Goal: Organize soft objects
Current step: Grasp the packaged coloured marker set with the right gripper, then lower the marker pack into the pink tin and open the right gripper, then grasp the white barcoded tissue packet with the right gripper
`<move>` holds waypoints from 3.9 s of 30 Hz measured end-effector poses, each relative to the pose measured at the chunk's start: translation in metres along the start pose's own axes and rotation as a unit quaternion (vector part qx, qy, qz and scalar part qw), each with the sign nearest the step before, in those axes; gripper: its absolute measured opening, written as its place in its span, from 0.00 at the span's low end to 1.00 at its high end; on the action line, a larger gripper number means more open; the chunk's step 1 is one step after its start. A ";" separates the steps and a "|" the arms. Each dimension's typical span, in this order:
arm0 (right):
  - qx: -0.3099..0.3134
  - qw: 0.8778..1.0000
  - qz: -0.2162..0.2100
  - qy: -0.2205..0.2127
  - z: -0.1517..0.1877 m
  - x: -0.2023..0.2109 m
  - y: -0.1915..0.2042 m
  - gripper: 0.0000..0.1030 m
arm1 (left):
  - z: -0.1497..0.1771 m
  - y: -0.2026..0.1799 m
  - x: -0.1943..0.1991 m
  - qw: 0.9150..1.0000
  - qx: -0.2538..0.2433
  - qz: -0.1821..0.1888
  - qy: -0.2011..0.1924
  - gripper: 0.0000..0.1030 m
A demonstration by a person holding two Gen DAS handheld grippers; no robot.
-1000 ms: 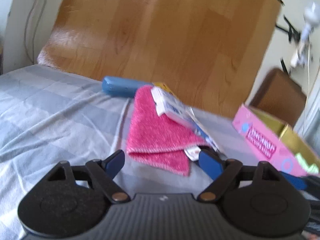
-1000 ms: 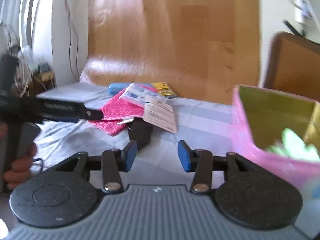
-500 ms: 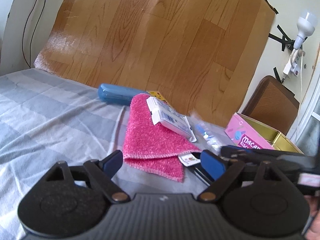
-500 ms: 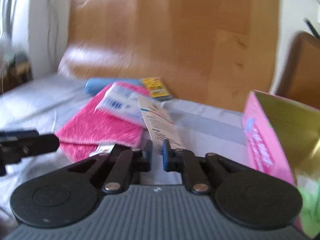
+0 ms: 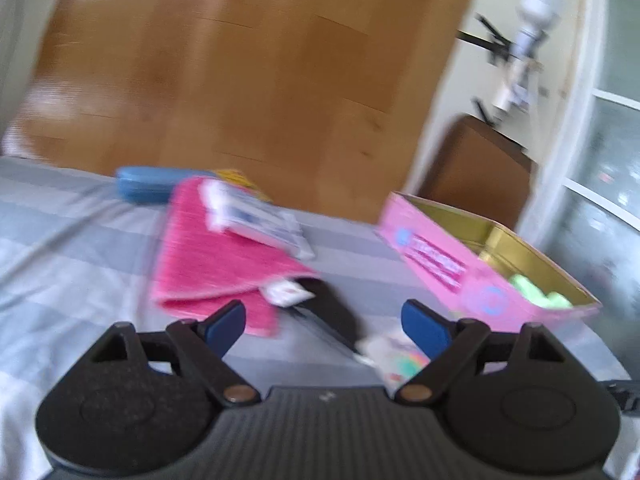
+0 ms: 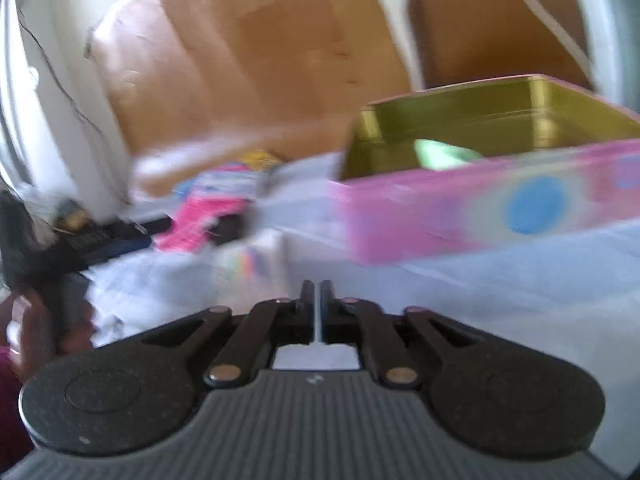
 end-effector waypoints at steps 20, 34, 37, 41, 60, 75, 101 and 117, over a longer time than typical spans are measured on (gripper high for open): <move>0.195 0.975 -0.054 0.095 0.006 -0.112 0.061 0.61 | 0.038 -0.082 -0.028 0.989 0.009 0.052 0.140 0.76; 0.218 0.976 -0.008 0.023 0.006 -0.088 0.068 0.57 | 0.034 -0.096 0.003 0.992 0.001 0.059 0.110 0.81; 0.192 0.981 -0.014 0.005 0.003 -0.077 0.060 0.57 | 0.032 -0.079 0.002 0.994 0.021 0.025 0.104 0.99; 0.164 0.986 -0.027 -0.004 0.003 -0.069 0.054 0.57 | 0.036 -0.069 -0.010 0.987 0.069 0.051 0.138 0.93; 0.155 0.981 0.080 -0.090 -0.076 -0.024 -0.022 0.57 | -0.029 -0.214 -0.050 0.979 -0.054 0.157 0.116 0.58; 0.178 0.950 0.253 0.035 -0.099 -0.075 -0.131 0.59 | -0.029 -0.262 -0.140 0.981 -0.122 0.062 0.138 0.82; 0.097 0.993 -0.060 0.009 -0.084 -0.155 0.066 0.55 | -0.028 0.060 -0.020 0.991 0.040 -0.124 -0.007 0.82; -0.119 0.987 -0.047 0.094 -0.109 -0.327 0.028 0.03 | -0.028 0.076 -0.019 0.990 0.044 -0.121 -0.052 0.86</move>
Point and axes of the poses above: each gripper's, at about its wrist camera, not at the fingertips, and x roughly against the way its jaws point, y to its left, z to its underside, the point moved 8 cm from there along -x, roughly the way its jaws point, and after that the axes turned 11 degrees about -z, right-handed, at the moved point
